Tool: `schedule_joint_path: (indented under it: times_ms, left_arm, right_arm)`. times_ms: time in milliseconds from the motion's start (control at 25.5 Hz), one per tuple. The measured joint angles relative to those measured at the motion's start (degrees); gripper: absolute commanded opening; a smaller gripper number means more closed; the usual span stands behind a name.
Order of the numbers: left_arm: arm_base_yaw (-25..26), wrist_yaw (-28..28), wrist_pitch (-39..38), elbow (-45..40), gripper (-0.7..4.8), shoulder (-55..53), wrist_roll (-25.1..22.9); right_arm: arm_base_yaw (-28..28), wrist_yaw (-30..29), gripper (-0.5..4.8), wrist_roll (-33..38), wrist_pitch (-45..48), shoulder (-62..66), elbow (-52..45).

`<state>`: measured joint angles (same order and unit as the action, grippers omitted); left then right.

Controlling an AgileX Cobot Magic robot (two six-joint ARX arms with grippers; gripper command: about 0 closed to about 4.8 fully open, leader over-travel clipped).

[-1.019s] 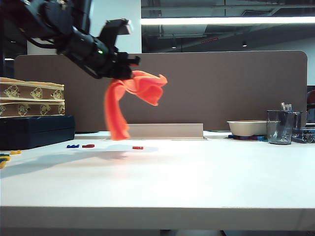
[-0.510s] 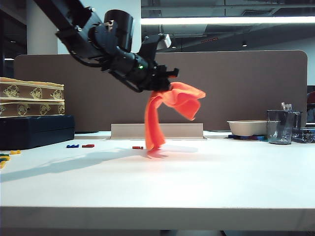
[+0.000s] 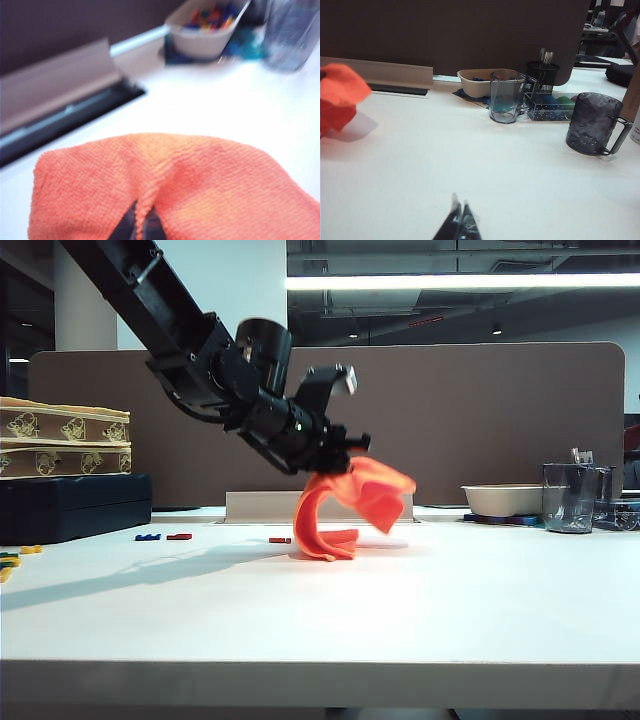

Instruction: Use an orange cloth to wipe the letter magnets on the table away for a distance.

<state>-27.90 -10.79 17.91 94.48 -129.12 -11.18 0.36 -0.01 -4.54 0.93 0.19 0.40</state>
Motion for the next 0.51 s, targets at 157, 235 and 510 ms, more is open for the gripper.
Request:
schedule_joint_path:
  times_ms: [157,235,510]
  left_arm:
    - [0.74,1.16,-5.27,0.44,-0.06,-0.59,-4.31]
    - [1.79,1.49,-7.54,0.46,-0.06,-0.61,-4.87]
    - [9.22,3.74,-13.73,0.5,-0.06,-0.7,-4.74]
  right_arm:
    - [0.0,0.0,-0.05,0.0,0.0,0.0,0.0]
    - [0.0,0.0,-0.05,0.0,0.0,0.0,0.0]
    - [0.0,0.0,-0.05,0.0,0.0,0.0,0.0]
